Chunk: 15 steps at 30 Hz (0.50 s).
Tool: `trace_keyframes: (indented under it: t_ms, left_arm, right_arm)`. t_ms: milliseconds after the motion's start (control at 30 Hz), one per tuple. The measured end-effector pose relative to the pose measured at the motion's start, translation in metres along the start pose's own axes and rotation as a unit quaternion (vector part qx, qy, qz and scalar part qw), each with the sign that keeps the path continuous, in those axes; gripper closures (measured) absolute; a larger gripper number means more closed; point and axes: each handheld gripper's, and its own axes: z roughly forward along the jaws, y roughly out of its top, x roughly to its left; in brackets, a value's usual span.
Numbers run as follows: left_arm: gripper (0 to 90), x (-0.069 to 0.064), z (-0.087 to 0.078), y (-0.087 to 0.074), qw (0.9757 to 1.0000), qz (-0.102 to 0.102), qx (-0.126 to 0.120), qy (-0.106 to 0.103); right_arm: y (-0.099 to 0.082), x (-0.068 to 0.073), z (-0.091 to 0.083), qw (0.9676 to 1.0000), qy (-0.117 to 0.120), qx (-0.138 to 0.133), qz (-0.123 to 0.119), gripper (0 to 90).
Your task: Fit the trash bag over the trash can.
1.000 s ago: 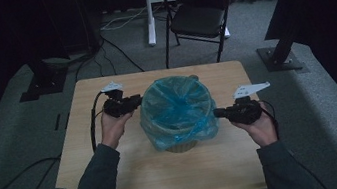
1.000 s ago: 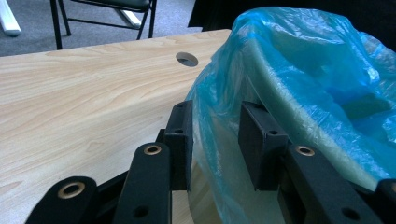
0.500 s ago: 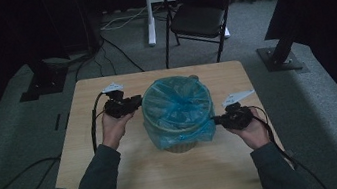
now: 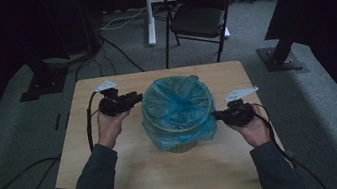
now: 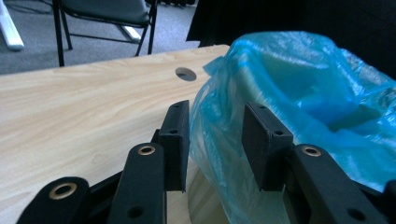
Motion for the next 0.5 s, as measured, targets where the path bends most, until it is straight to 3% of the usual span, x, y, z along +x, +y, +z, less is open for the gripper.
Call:
trace_keyframes:
  t_ms: [300,500]
  left_arm:
    - [60.5,-0.010,-0.008,0.015,0.9997,0.024,-0.010,-0.001]
    - [60.2,-0.028,-0.006,0.030,0.9984,0.054,-0.008,-0.013]
  right_arm:
    - [0.003,0.002,0.003,1.0000,0.007,-0.007,-0.003,87.4]
    - [0.004,0.002,0.001,0.9999,0.007,-0.013,-0.002,87.1]
